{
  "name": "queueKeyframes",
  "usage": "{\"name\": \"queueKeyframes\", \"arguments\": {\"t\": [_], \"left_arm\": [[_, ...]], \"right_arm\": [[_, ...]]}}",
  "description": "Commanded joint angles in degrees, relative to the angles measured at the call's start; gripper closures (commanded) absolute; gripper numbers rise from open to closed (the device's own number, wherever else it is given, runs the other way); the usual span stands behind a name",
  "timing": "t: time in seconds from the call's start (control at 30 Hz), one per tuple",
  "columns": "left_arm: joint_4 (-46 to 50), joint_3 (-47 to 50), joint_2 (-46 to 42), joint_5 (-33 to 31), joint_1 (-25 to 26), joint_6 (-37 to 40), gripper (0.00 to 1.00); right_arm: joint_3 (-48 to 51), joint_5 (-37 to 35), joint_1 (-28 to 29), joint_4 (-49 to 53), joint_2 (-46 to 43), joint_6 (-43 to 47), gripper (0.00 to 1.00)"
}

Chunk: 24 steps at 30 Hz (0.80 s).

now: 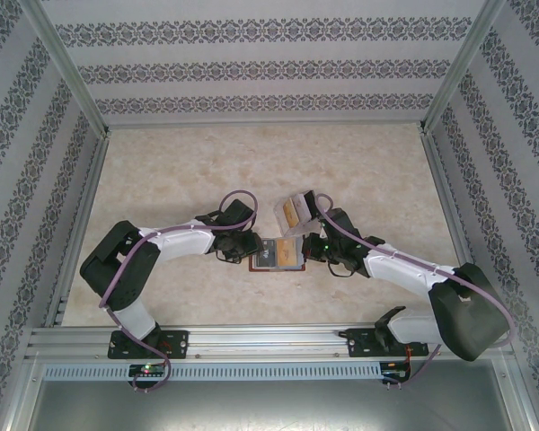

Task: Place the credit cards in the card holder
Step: Flip over the card slot in the card holder.

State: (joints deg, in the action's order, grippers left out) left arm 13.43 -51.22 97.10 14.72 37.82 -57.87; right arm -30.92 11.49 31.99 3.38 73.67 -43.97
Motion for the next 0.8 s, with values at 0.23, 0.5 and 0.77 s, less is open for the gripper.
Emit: {"name": "queueKeyframes", "arguments": {"t": [0.23,0.5,0.77], "left_arm": [[-5.20,1.16,2.22,2.21,2.08,-1.46,0.62],[-7.80,3.12,-0.34,-1.06,2.98,-2.59,0.66],[-4.93,6.07,-5.79,-7.94,3.48,-4.83,0.65]], "right_arm": [[-0.31,2.96,-0.18,-3.01,-2.13,-0.87,0.97],[-4.68,6.55,2.85,-5.29,0.83,1.18,0.97],[-3.33,5.21,3.49,-8.65,4.06,-1.82,0.98]]}}
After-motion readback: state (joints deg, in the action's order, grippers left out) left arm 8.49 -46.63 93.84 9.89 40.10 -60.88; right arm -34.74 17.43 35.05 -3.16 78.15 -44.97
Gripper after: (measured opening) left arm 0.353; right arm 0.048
